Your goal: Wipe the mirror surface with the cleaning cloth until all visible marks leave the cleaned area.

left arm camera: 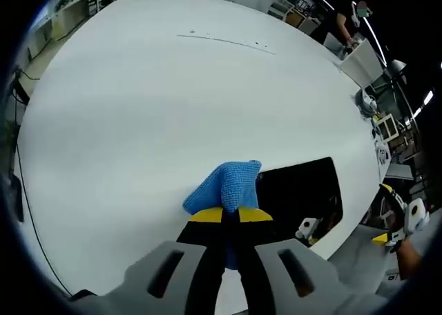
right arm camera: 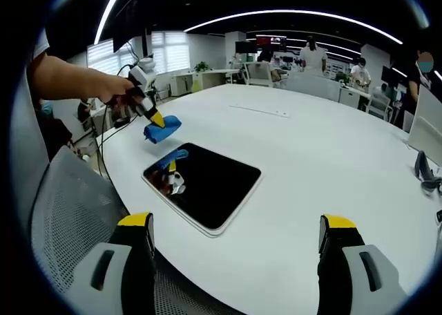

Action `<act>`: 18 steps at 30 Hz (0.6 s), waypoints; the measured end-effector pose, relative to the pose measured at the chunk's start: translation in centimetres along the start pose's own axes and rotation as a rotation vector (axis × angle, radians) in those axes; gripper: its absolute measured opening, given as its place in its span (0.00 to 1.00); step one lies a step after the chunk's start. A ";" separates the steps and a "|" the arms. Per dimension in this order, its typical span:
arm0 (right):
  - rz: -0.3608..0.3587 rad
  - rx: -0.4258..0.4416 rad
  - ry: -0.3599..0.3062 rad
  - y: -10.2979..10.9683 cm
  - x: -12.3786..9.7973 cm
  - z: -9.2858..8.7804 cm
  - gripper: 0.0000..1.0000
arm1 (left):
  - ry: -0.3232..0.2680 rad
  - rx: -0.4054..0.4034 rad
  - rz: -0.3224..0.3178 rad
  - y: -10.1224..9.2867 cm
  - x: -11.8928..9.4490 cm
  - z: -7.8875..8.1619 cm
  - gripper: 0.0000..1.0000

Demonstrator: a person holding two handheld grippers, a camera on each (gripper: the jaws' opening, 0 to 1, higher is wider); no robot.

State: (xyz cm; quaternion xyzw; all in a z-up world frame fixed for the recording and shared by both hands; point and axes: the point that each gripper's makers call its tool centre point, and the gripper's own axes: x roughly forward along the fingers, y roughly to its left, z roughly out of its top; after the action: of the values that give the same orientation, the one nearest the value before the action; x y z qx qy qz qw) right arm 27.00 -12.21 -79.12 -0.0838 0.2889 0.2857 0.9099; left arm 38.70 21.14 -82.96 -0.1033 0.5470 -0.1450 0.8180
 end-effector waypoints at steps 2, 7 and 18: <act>0.001 0.000 0.000 0.0 0.0 0.0 0.99 | 0.004 0.004 0.008 0.2 0.4 -0.4 0.02; -0.001 -0.001 0.002 0.0 0.0 -0.1 0.99 | 0.035 0.008 0.030 1.0 1.8 -1.7 0.02; -0.006 -0.001 0.004 -0.1 0.0 -0.1 0.99 | 0.010 0.193 0.073 1.7 3.1 -2.0 0.11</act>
State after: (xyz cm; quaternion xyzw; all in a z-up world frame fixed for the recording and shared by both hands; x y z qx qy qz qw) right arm 27.04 -12.35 -79.19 -0.0858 0.2903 0.2829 0.9101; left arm 38.14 21.69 -86.95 -0.0032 0.5379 -0.1678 0.8261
